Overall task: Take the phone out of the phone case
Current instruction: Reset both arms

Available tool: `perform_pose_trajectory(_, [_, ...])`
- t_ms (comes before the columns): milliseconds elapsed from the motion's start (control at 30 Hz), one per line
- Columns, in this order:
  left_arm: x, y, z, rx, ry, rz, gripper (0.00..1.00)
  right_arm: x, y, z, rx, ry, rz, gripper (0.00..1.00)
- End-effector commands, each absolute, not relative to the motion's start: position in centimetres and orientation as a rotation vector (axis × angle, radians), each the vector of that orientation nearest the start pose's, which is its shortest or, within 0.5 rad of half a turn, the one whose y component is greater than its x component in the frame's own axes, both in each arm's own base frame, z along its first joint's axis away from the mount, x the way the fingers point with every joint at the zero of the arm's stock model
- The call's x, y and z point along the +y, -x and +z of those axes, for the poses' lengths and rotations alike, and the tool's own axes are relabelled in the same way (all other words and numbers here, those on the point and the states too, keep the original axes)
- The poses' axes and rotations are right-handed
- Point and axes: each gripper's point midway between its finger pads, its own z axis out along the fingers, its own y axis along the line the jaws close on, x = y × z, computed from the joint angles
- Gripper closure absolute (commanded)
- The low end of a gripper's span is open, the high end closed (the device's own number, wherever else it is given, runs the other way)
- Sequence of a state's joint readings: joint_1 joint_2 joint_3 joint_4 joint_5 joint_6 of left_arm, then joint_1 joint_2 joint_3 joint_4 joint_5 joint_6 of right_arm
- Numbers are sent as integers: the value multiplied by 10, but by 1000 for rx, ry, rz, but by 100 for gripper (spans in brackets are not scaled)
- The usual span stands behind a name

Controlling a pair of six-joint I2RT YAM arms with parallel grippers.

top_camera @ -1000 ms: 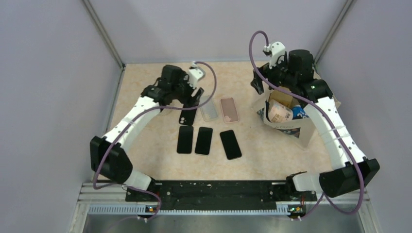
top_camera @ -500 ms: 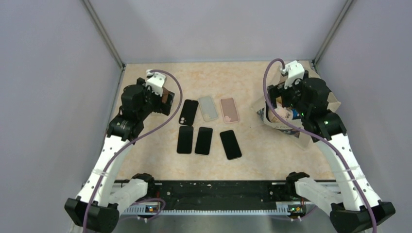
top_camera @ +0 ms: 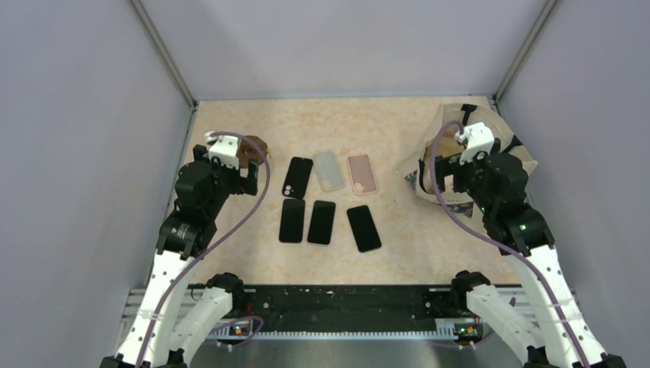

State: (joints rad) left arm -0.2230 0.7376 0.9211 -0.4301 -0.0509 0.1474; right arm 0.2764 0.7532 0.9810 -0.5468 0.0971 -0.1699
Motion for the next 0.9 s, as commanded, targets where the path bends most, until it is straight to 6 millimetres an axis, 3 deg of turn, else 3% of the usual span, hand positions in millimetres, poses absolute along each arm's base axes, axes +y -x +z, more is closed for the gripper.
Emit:
perform_pose_trajectory(0, [-45,-271,294,1763,-207,-46,1,45,-257,298,1816,271,-1,1])
perform_pose_trajectory(233, [-43,-259,285,1742,-191,-63,1,48,-249,296,1795,283,33,1])
perform_pose_trajectory(500, [-38,-260,268,1747,-135,-96,1,47,-247,286,1771,273,32,1])
perform_pose_trajectory(667, [-29,-265,272,1710,-96,-74,1,45,-254,264,1770,275,11,1])
perform_pose_trajectory(867, [-22,-275,275,1684,-73,-35,1,43,-261,256,1742,264,-14,1])
